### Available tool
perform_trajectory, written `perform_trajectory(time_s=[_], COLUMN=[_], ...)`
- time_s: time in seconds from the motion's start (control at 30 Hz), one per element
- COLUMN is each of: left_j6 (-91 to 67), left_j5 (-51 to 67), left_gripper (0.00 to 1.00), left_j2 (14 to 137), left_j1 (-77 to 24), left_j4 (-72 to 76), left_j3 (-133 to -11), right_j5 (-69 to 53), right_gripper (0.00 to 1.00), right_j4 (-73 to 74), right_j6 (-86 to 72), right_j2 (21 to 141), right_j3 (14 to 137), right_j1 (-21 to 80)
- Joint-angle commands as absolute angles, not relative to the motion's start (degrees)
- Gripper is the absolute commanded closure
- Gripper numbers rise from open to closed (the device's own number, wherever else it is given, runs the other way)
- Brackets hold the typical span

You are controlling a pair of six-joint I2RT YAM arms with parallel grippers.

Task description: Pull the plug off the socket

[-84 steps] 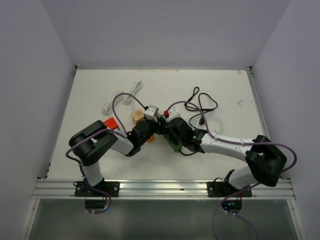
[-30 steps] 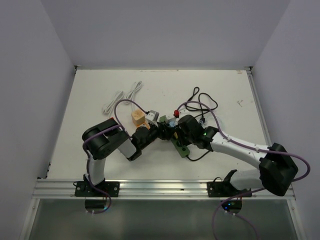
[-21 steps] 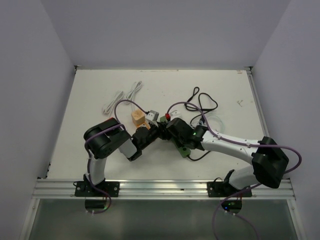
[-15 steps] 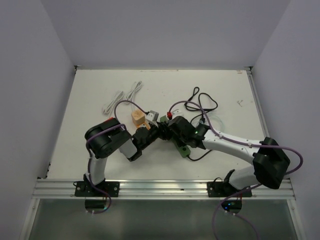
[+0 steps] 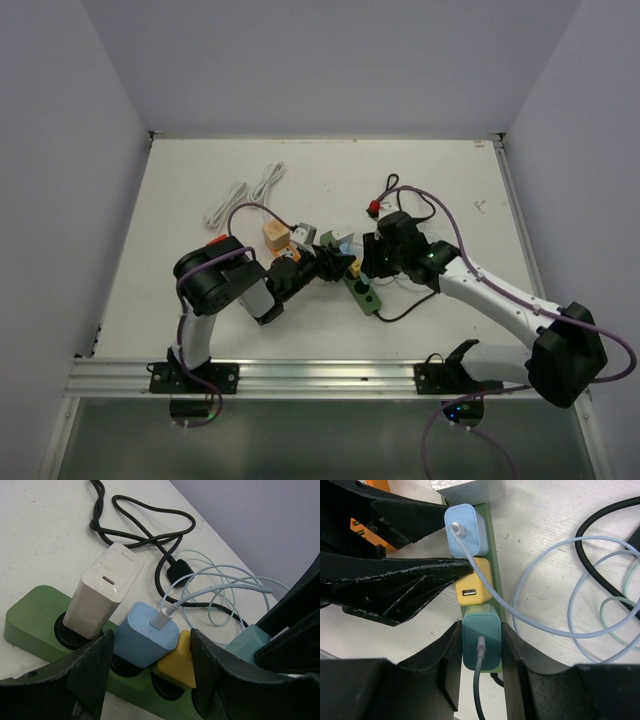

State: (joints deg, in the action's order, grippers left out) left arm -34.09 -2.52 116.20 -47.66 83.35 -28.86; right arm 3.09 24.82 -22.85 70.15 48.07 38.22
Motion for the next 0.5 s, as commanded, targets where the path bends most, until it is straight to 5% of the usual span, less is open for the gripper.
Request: perform_trajectory(time_s=[0.0, 0.47], left_j6=[-28.0, -25.9], left_j5=[-5.0, -6.2], left_gripper=[0.36, 0.34], left_j2=[121.8, 112.4], left_j1=[-47.6, -47.6], left_j4=[56.4, 48.3], left_j3=[-24.3, -27.2], right_j5=[2.1, 3.9], right_gripper=[1.00, 1.00], right_j4=[20.8, 31.1], right_j6=[-22.8, -20.1], right_j2=[71.6, 56.0], right_j3=[50.4, 55.6], right_j1=[38.5, 29.4])
